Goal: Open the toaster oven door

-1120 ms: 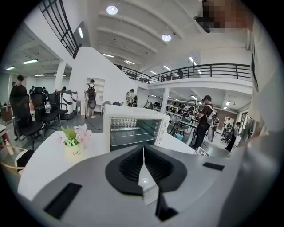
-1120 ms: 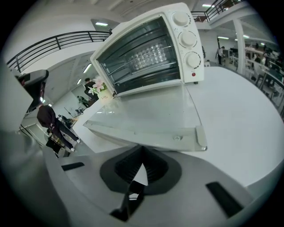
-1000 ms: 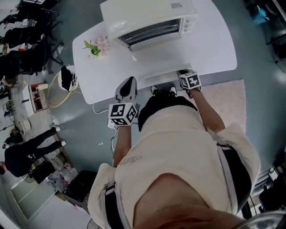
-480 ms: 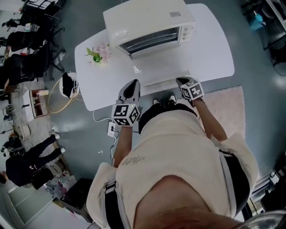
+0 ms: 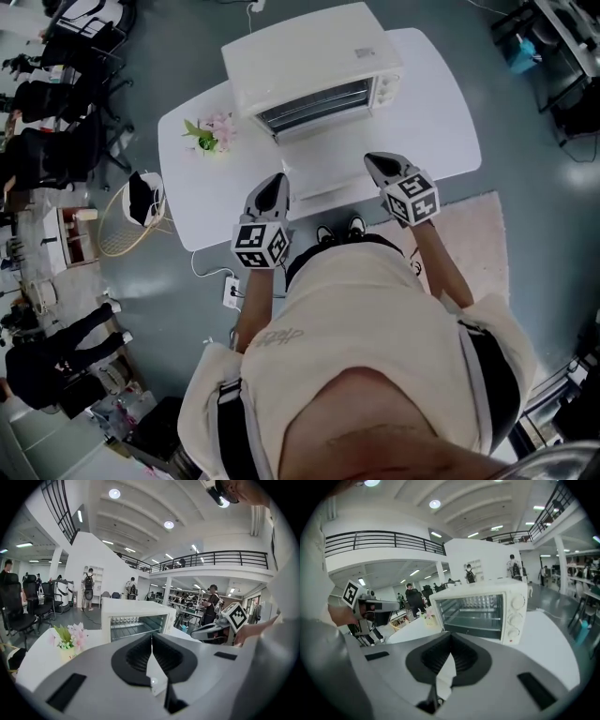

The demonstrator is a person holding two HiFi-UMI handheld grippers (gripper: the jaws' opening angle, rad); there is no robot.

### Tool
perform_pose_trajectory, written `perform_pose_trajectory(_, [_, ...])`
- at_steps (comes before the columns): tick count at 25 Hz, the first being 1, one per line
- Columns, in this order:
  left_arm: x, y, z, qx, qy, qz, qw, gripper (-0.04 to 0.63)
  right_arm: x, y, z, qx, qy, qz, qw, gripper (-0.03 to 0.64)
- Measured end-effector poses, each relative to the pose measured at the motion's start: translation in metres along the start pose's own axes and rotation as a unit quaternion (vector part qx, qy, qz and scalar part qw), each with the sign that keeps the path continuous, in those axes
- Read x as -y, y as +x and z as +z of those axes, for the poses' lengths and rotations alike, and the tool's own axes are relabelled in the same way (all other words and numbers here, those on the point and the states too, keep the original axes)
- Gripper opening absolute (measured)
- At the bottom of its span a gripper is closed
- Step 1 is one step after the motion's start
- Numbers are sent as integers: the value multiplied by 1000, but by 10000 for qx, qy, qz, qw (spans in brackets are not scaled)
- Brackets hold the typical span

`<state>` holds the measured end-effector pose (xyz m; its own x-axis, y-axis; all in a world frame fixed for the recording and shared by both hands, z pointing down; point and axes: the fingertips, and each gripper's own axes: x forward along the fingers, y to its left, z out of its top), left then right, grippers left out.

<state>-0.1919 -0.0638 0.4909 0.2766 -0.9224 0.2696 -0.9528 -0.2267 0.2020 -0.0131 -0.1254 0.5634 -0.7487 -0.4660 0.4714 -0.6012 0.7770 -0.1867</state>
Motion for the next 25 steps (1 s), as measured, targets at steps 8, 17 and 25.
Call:
perform_pose_trajectory(8, [-14,-1,47,463,190,67,9987,23,2,-17,74,694,-347,-140,9969,6])
perform_pose_trajectory(17, [-14,4,78,641,364,73,9973,23,1,-44,124,1198,-502,-143,9914,6])
perform_pose_trajectory(25, [-15,-6,115,852,457,157,9952,24,-11,-65,170,1740,-729,-123,9820,6])
